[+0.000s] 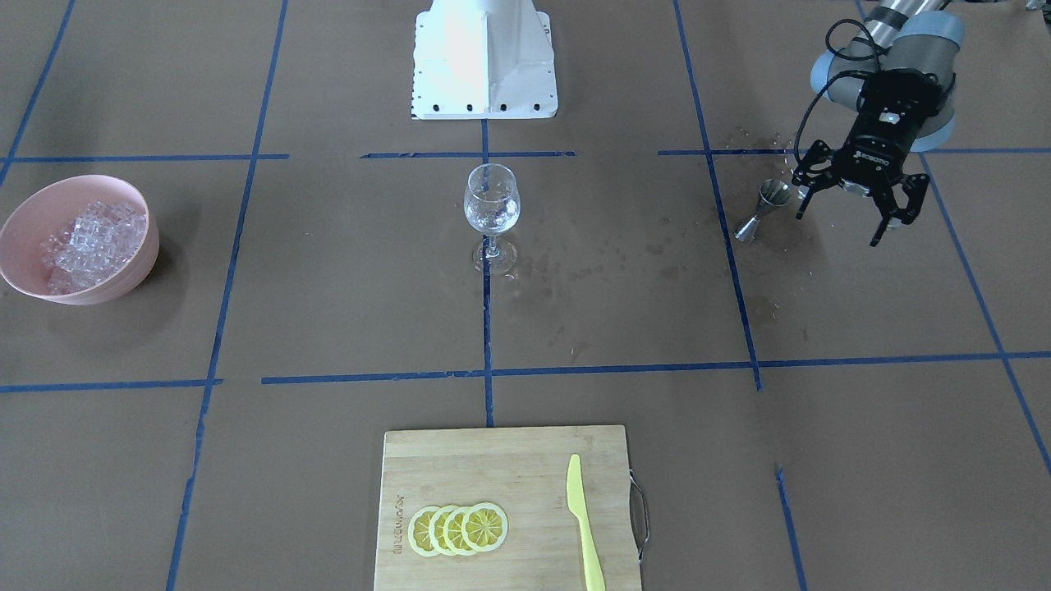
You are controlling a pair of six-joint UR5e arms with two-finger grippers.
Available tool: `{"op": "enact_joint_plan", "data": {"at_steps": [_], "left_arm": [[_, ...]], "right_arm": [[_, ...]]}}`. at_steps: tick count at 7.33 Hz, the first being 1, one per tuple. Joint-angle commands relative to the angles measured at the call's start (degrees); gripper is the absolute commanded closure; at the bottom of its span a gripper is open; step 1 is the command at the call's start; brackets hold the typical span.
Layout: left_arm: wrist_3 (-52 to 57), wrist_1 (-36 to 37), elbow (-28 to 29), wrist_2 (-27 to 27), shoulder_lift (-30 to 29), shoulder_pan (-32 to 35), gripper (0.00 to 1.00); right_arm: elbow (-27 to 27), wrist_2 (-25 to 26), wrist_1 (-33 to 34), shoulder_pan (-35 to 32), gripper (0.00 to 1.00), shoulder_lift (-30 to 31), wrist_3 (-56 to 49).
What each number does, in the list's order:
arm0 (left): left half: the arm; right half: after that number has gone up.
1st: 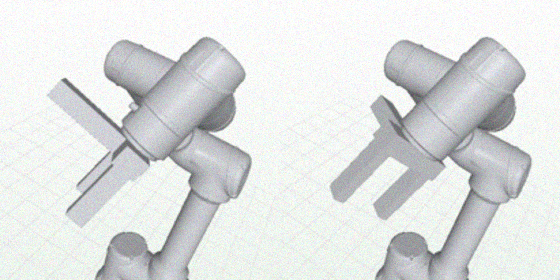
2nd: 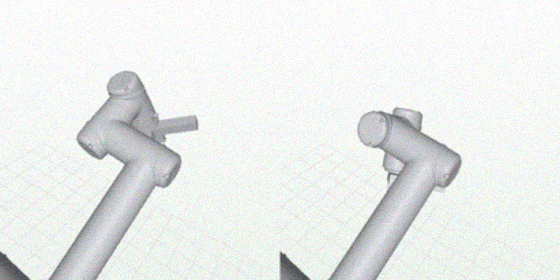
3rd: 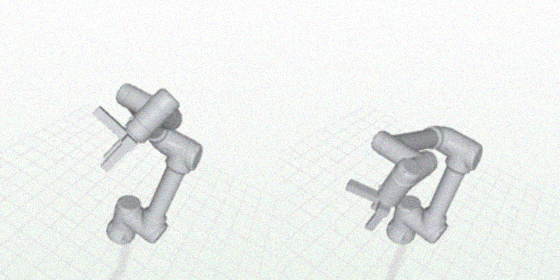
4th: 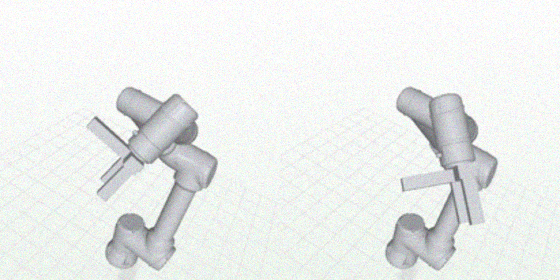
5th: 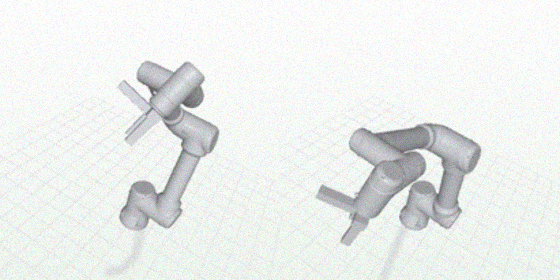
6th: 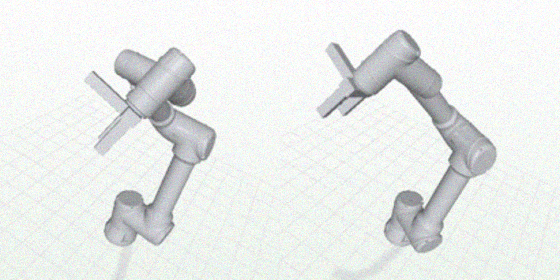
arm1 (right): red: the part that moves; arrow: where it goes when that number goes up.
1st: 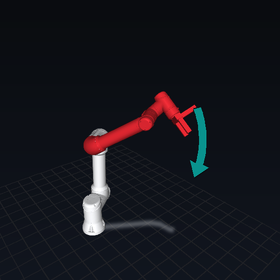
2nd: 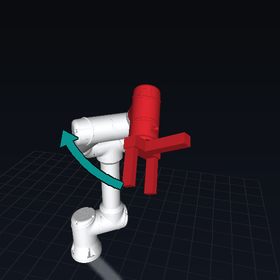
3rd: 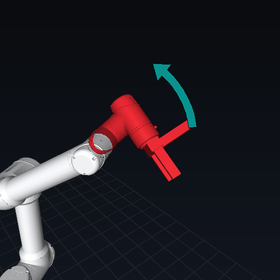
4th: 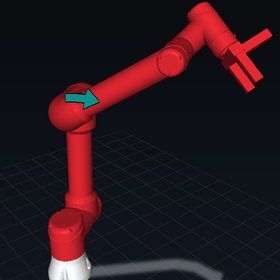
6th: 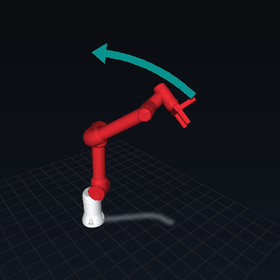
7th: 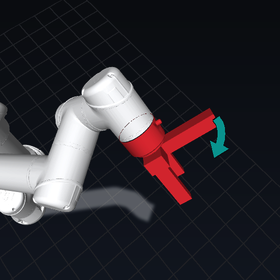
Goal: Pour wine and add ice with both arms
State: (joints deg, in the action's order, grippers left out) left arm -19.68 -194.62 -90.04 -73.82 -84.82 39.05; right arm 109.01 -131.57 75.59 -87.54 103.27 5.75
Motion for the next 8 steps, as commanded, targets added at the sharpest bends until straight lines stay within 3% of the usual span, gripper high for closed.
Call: {"op": "enact_joint_plan", "data": {"at_steps": [1, 3, 5, 6, 7, 8], "left_arm": [[0.1, 20.1, -0.1, -17.6, -6.2, 15.2, 0.0], [9.9, 38.4, -0.5, -26.6, -11.3, 25.2, 0.0], [15.3, 54.6, -1.4, -42.0, -12.6, 39.0, 0.0], [15.5, 58.0, -2.0, -47.3, -10.8, 43.4, 0.0], [15.5, 59.2, -1.5, -47.7, -6.9, 45.7, 0.0], [15.5, 66.2, -1.8, -47.6, -5.1, 46.1, 0.0]], "right_arm": [[0.1, 0.0, 0.0, 0.0, 0.0, 0.0, -0.1], [0.1, 0.0, -0.1, 0.0, 0.0, 0.4, -0.3], [0.0, 0.0, -0.1, -0.1, 0.0, 0.4, -0.4], [0.0, -0.1, -0.1, -0.1, 0.0, 0.5, -0.4], [0.0, -0.1, 0.0, -0.1, 0.0, 0.5, -0.4], [0.0, -0.1, -0.1, -0.1, 0.0, 0.6, -0.4]]}}
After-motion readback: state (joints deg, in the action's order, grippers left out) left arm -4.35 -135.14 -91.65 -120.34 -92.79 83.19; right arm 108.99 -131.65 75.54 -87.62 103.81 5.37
